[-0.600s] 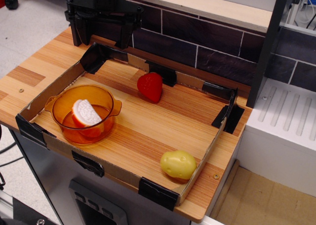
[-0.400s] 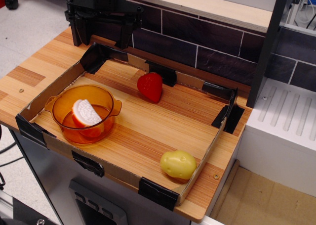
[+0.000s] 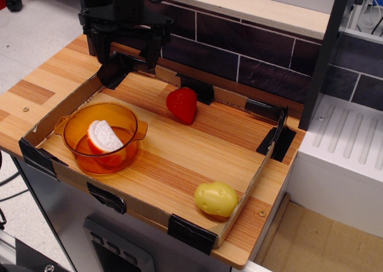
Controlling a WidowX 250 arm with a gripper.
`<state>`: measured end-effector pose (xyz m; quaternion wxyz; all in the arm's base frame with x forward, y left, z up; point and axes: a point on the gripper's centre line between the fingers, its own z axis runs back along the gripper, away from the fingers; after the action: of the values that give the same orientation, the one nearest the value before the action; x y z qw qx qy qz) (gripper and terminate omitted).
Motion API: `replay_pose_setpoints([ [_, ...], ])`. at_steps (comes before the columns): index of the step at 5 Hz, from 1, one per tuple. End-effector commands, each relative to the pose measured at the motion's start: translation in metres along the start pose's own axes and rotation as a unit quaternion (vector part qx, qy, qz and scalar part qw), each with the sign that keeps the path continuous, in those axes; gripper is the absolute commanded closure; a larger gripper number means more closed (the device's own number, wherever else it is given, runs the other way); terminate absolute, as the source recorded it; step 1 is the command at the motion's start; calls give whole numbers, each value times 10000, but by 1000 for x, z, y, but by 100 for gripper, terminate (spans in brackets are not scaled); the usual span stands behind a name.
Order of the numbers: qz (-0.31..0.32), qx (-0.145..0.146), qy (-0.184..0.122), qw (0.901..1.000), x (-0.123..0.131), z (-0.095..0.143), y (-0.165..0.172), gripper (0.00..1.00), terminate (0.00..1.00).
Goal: Take sushi out of pot
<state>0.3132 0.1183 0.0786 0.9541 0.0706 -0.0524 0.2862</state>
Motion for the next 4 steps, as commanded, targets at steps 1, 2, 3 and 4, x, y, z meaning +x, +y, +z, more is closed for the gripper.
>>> replay_pose_setpoints([
  [1,711,-113,-502,9961,-10,44,30,0,0],
  [2,722,40,-356,9967,-30,30,38,0,0],
  [3,900,164,-95,9958,-46,21,38,0,0],
  [4,930,133,8,9956,-69,9,33,0,0],
])
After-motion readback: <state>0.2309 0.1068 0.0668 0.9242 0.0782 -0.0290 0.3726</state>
